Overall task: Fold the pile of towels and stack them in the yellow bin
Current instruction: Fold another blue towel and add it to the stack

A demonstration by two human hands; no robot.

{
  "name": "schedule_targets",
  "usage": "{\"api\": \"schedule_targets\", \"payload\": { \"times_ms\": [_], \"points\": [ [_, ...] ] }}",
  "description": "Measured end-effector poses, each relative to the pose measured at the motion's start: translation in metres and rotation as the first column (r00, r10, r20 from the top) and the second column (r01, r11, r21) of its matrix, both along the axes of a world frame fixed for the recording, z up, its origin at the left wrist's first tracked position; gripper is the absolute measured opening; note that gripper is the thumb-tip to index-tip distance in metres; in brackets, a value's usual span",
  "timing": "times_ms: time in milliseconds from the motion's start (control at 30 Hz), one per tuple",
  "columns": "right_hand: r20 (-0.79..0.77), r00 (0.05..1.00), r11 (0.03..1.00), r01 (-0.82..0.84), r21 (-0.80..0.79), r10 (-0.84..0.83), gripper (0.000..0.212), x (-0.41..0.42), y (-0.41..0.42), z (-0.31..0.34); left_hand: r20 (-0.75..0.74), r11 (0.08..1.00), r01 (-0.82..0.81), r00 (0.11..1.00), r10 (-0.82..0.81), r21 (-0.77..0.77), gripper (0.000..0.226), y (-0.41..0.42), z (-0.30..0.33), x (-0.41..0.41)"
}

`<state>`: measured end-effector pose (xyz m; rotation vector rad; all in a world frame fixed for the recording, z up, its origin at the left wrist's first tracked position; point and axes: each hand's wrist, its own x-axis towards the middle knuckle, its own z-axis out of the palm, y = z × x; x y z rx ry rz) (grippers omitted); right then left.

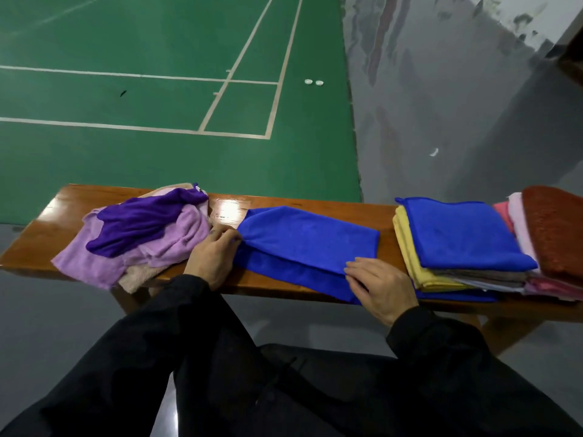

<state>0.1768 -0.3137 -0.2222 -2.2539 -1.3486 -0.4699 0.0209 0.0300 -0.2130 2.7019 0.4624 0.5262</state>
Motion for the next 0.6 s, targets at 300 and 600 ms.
{"api": "schedule_targets", "payload": {
  "times_ms": [300,600],
  "points": [
    [-0.01,1.0,0.985,0.008,0.173,-0.007,0.014,-0.016,-0.008,0.001,0.026,0.999,-0.006,1.0,0.008,-0.042,0.017,-0.01,-0.003,-0.024],
    [-0.607,0.763,0.908,0.389,0.159,-0.221,0.005,-0.012,0.025,0.049,0.111,0.952,-0.061,0.989,0.098,-0.298,0.01,-0.019,0.02,-0.005]
  ]
}}
